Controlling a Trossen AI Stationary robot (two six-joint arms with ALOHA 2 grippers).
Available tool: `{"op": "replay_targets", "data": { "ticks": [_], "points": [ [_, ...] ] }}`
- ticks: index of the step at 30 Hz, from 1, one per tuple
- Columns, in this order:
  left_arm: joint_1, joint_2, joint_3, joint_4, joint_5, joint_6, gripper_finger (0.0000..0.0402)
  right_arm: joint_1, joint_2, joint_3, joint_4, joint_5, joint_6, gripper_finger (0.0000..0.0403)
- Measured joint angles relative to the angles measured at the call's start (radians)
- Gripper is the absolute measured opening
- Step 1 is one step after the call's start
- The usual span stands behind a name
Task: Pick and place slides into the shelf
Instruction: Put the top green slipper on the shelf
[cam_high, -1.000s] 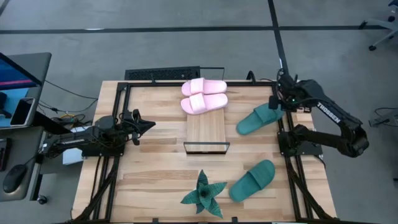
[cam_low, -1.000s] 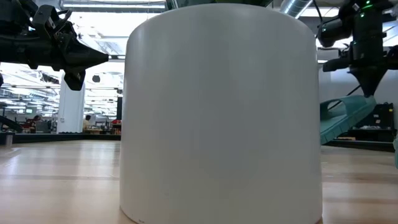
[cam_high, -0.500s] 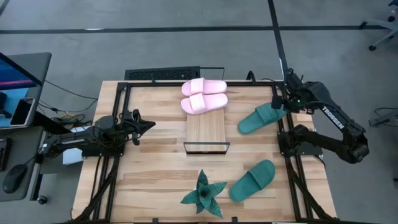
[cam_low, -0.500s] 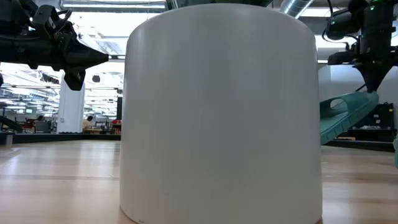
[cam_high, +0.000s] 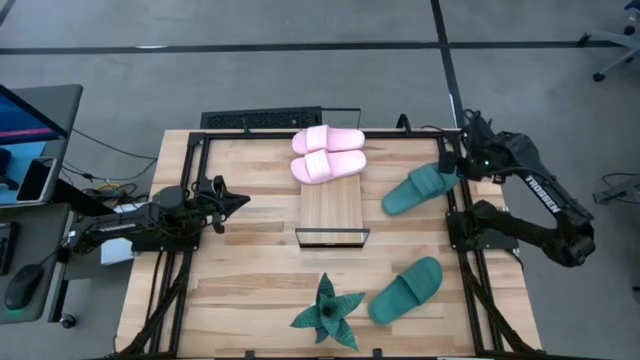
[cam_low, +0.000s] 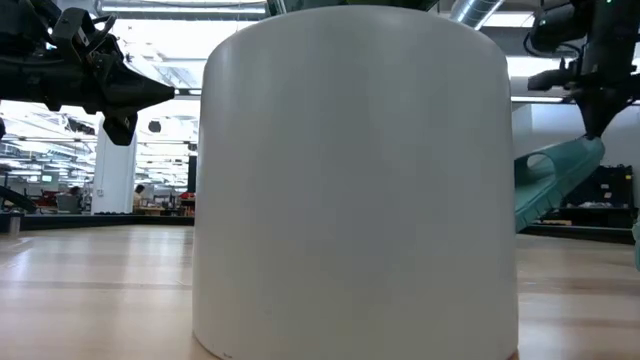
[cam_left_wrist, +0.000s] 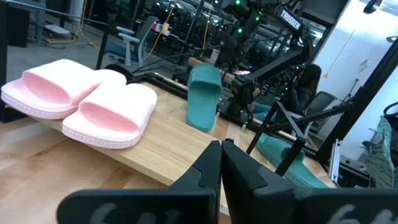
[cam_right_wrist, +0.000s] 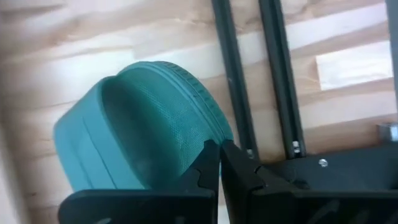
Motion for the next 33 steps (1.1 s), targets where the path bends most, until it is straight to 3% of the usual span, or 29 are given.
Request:
{"op": "replay_targets", "data": {
  "ticks": [13,33],
  "points": [
    [0.000,0.000,0.000,0.000,0.000,0.000,0.0000,0.000,0.001,0.164,-0.003,-0.008,-0.004,0.0000],
    [0.000,0.000,0.000,0.000,0.000,0.000,0.0000,0.001,0.015,0.172,0.005,-0.068,-0.042,0.0001]
  ]
}}
